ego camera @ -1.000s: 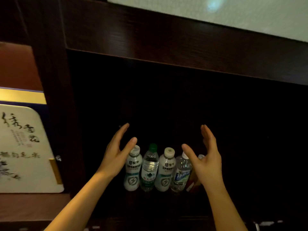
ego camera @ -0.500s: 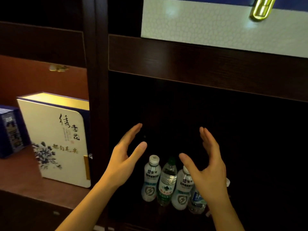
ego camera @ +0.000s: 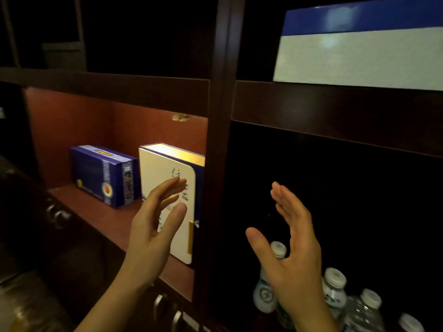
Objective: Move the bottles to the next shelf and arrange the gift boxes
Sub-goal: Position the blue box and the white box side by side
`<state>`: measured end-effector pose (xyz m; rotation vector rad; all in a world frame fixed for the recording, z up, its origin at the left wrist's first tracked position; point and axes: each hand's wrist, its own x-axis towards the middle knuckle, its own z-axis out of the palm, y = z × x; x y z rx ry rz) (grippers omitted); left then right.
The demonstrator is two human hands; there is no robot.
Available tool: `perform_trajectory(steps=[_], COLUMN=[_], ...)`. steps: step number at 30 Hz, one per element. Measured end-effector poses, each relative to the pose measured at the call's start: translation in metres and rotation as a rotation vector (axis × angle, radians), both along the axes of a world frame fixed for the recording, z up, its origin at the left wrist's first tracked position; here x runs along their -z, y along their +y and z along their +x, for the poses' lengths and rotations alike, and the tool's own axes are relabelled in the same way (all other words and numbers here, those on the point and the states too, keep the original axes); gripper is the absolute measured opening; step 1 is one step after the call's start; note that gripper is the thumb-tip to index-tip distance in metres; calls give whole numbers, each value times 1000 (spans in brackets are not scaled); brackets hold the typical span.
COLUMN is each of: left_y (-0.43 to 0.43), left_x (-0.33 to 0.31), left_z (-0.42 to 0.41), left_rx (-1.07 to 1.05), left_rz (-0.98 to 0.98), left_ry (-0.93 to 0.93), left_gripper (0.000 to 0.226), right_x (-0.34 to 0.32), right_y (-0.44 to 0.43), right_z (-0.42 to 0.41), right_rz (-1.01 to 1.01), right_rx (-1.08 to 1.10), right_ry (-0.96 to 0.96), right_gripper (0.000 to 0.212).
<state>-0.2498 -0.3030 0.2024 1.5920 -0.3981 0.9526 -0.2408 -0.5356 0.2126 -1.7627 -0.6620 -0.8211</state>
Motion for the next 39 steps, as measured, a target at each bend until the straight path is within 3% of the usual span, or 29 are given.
perform_trajectory(steps=[9,18,31,39], left_y=[63,96,127,192], left_x=[8,15,22,37], left_z=[-35,-59,-39,-5], left_rx=[-291,-417,-449,-477], left_rz=[-68,-96,-67,-103], left_ry=[29,79,142,214], left_gripper=[42,45,39,40], right_x=[8,14,28,45], right_y=[74,119,160,228], right_z=[11,17,45,83], right_rz=[-35,-1,18,-65], right_rx=[-247,-455,-490,-411], right_ry=[58,79,173,234], right_gripper=[74,71,71,72])
